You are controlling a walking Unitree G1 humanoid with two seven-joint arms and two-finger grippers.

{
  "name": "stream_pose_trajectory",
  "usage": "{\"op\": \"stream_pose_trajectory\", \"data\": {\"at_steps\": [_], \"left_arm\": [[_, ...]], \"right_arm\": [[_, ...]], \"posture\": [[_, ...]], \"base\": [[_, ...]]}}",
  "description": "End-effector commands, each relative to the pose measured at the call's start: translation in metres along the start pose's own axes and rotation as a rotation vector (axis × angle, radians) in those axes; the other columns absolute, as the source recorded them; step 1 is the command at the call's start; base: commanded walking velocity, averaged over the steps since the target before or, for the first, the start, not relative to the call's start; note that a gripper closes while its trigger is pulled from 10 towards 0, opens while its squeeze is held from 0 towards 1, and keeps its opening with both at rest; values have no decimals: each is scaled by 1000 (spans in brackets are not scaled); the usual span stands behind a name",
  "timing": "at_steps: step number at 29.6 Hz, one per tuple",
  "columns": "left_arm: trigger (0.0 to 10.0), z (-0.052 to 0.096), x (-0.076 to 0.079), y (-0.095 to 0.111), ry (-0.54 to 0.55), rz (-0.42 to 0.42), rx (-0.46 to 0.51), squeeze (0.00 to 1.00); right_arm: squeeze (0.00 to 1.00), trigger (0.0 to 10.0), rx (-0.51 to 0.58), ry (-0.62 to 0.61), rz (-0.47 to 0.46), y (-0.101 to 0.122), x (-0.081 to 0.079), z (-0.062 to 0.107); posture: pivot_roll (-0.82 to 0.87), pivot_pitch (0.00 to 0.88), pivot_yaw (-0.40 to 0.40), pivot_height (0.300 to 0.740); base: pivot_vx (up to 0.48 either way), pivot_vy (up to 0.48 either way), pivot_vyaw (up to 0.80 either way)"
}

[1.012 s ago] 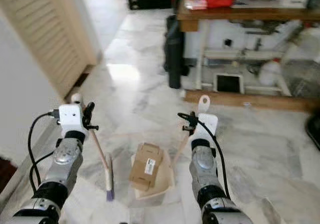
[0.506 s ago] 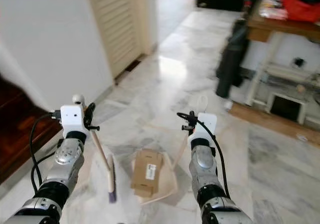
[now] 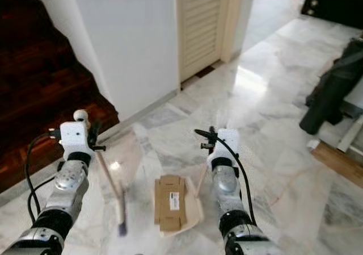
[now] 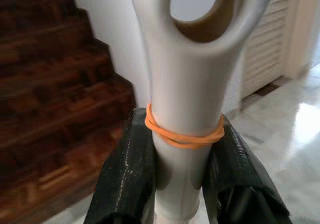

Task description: Sweep floor

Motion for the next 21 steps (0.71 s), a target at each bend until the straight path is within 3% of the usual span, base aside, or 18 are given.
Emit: {"op": "stream_pose_trajectory", "data": {"at_steps": [1, 10, 18, 21], "left_arm": [[10000, -4, 4, 11, -11, 0, 49, 0], [10000, -4, 4, 10, -5, 0, 44, 0], [10000, -2, 3, 8, -2, 0, 39, 0], [10000, -2, 4, 8, -3, 2, 34, 0]], "right_arm": [[0, 10000, 41, -17, -23, 10, 3, -4], [0, 10000, 48, -25, -11, 12, 6, -5], [0, 10000, 43, -26, -10, 10, 7, -4], [0, 10000, 39, -25, -7, 9, 8, -4]], "posture": [[16, 0, 59, 740], [21, 0, 58, 740], [20, 0, 58, 740], [20, 0, 57, 740]], "base": [[0, 0, 0], [0, 0, 0], [0, 0, 800], [0, 0, 321]]}}
Point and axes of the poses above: a point about 5 cm out from each wrist's last joint towards the gripper, its own z axis pointing back from the gripper into the wrist, its own y axis along the axis of the wrist's last joint, x = y × z, the point moved 1 cm from there along -z, pointing out of the wrist towards the gripper, and after that the axes turned 2 degrees about -z, right-handed, at the moved point
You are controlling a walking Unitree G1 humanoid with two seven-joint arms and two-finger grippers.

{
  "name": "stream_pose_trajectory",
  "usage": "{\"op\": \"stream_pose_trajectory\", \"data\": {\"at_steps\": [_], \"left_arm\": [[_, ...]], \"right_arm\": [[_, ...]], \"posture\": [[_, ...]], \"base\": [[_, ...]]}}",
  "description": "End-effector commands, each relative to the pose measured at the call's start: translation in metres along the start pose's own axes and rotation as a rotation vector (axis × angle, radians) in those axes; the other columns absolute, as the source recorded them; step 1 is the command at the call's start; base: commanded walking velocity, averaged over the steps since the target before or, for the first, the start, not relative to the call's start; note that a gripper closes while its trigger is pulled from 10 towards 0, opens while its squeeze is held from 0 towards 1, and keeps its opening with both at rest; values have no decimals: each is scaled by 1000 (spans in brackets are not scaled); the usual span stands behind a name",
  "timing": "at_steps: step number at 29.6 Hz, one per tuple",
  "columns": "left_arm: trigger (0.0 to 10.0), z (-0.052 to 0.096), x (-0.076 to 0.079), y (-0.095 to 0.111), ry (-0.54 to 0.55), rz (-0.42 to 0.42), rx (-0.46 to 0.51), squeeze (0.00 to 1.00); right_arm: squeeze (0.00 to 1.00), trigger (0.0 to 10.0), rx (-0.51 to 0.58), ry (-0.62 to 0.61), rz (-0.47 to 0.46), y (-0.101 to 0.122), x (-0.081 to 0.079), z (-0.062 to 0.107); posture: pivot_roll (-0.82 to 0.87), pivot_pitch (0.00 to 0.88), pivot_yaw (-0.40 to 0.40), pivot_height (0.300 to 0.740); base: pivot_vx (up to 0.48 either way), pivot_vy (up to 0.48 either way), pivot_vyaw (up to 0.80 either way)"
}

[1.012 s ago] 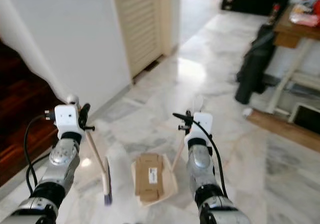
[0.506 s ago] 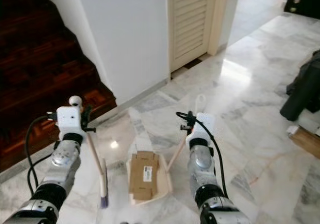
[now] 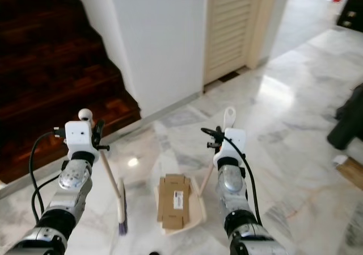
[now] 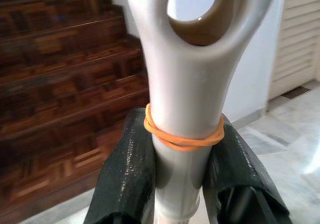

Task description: Sweep floor

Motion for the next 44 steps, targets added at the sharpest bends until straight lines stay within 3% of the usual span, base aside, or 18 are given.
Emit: {"op": "stream_pose_trajectory", "data": {"at_steps": [1, 12, 15, 44], "left_arm": [[10000, -3, -5, 7, 16, -3, 32, 0], [10000, 0, -6, 6, 23, 10, 27, 0], [10000, 1, -6, 5, 23, 13, 21, 0], [10000, 3, -7, 4, 35, 16, 10, 0]], "right_arm": [[0, 10000, 43, 18, -13, 11, -7, -5], [0, 10000, 31, 22, -4, 8, -7, -4], [0, 10000, 30, 25, -5, 7, -7, -3], [0, 10000, 19, 20, -21, 7, -5, -4]], "posture": [[20, 0, 57, 740], [25, 0, 52, 740], [28, 0, 50, 740], [36, 0, 47, 740]], "base": [[0, 0, 0], [0, 0, 126], [0, 305, 800], [0, 360, 0]]}}
Point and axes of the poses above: a point about 5 cm out from each wrist's last joint towards the gripper, its own z axis pointing back from the gripper into the wrist, its own y axis along the axis of the wrist's last joint, x = y × z, the point moved 1 cm from there along -z, pointing out of the wrist towards the gripper, and after that the axes turned 2 degrees about -z, right-handed, at the moved point
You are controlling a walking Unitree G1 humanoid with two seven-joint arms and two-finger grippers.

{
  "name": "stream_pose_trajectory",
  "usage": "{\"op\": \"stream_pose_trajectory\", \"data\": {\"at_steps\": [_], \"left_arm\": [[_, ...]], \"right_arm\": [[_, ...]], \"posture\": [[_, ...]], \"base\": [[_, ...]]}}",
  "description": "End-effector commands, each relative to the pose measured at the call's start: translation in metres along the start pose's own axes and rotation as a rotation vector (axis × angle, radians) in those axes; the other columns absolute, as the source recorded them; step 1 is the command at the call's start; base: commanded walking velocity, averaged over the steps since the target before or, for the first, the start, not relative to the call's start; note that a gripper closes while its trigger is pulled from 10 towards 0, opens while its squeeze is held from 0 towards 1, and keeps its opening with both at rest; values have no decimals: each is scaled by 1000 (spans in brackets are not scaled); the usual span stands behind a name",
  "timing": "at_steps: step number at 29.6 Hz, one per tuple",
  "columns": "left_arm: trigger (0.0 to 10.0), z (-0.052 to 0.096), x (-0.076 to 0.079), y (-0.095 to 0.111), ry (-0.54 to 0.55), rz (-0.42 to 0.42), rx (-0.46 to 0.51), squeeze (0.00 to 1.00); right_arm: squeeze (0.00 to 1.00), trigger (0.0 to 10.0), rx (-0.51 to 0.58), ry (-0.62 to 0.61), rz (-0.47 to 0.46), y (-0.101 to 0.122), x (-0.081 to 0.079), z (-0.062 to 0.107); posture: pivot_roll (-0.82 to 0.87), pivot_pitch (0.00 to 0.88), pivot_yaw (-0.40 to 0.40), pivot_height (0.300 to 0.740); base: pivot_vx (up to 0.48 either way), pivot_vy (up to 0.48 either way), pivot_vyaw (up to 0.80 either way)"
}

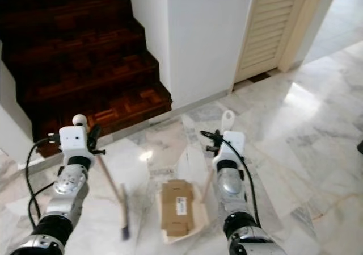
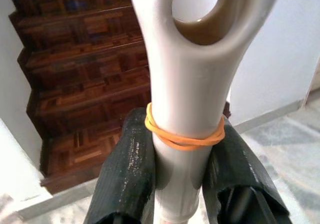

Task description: Sweep floor

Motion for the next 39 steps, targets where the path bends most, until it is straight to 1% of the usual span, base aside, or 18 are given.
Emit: {"op": "stream_pose_trajectory", "data": {"at_steps": [1, 5, 14, 18, 33, 39], "left_arm": [[10000, -3, 6, 11, -12, 9, 43, 0], [10000, -3, 6, 11, -14, 11, 42, 0], [10000, -4, 8, 11, -15, 8, 41, 0], [10000, -4, 8, 12, -19, 10, 41, 0], [10000, -5, 8, 13, -28, 3, 45, 0], [10000, -6, 11, 14, -51, 10, 51, 0]], "right_arm": [[0, 10000, 43, -8, -9, 10, 2, -4], [0, 10000, 52, -12, 7, 12, 3, -5], [0, 10000, 61, -3, 4, 14, 1, -6], [0, 10000, 59, -8, -4, 14, 3, -6], [0, 10000, 42, 6, -18, 11, 0, -5], [0, 10000, 33, 15, -21, 10, -2, -5]], "posture": [[36, 0, 46, 740], [34, 0, 48, 740], [33, 0, 45, 740], [31, 0, 47, 740], [32, 0, 56, 740], [30, 0, 59, 740]], "base": [[0, 360, 0], [0, 356, 0], [0, 361, 678], [0, 359, 0], [0, 360, 0], [0, 357, 0]]}}
Point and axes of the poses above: a point about 5 cm out from each wrist's last joint towards the gripper, its own z axis pointing back from the gripper into the wrist, its own y axis along the axis of the wrist's last joint, x = y × z, the point moved 1 cm from there along -z, pointing out of the wrist towards the gripper, and after that the axes turned 2 degrees about -z, right-handed, at the moved point
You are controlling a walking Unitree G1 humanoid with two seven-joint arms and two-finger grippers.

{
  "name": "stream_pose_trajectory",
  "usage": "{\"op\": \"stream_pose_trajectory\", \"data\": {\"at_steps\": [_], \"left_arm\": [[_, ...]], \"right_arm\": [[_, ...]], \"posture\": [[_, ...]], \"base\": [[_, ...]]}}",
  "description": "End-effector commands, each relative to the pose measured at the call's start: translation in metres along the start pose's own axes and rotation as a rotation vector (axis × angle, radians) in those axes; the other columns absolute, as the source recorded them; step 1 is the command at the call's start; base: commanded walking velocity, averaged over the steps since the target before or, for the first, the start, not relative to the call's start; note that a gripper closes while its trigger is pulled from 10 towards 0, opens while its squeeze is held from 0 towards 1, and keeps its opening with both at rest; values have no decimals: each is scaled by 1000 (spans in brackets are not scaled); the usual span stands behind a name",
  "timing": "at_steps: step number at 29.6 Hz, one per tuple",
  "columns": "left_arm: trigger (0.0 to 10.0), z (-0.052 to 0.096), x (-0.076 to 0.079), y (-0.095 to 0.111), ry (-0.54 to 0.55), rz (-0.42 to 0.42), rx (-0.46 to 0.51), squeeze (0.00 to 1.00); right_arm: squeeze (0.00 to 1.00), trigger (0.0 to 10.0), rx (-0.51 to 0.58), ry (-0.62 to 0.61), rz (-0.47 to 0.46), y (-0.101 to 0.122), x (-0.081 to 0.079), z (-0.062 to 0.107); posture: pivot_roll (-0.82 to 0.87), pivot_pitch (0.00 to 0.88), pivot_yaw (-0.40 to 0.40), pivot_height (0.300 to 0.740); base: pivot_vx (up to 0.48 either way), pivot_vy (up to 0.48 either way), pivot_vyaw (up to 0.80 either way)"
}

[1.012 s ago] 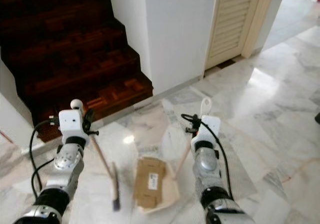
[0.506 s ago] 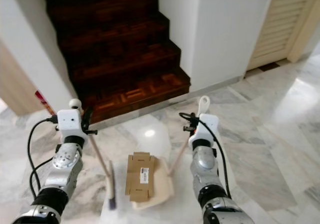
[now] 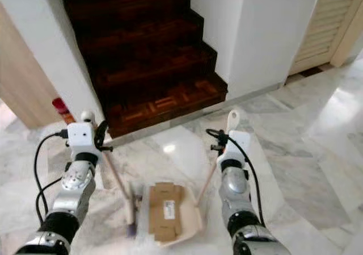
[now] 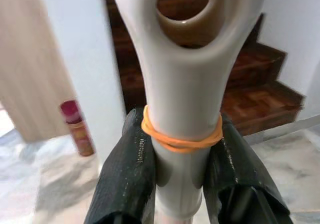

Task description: Sweep floor

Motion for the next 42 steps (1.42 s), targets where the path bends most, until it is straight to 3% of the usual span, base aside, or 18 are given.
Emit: {"op": "stream_pose_trajectory", "data": {"at_steps": [1, 24, 42], "left_arm": [[10000, -5, 0, 11, -11, -26, 41, 0], [10000, -3, 21, 11, -151, 93, 25, 0], [10000, -4, 19, 13, -172, 103, 16, 0]], "right_arm": [[0, 10000, 44, 9, -33, 11, -5, -5], [0, 10000, 1, 75, -64, 8, -12, -6], [0, 10000, 9, 92, -35, 10, -16, -6]], "posture": [[30, 0, 60, 740], [33, 0, 51, 740], [44, 0, 54, 740]], "base": [[0, 352, 0], [0, 373, 0], [0, 416, 67]]}}
Point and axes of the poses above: a point about 5 cm out from each wrist's last joint towards the gripper, its own z axis pointing back from the gripper into the wrist, its own y axis along the axis of the wrist's last joint, x = y × z, the point moved 1 cm from there along -z, pointing out of the wrist towards the gripper, and after that the axes turned 2 degrees about -z, right-handed, at the moved point
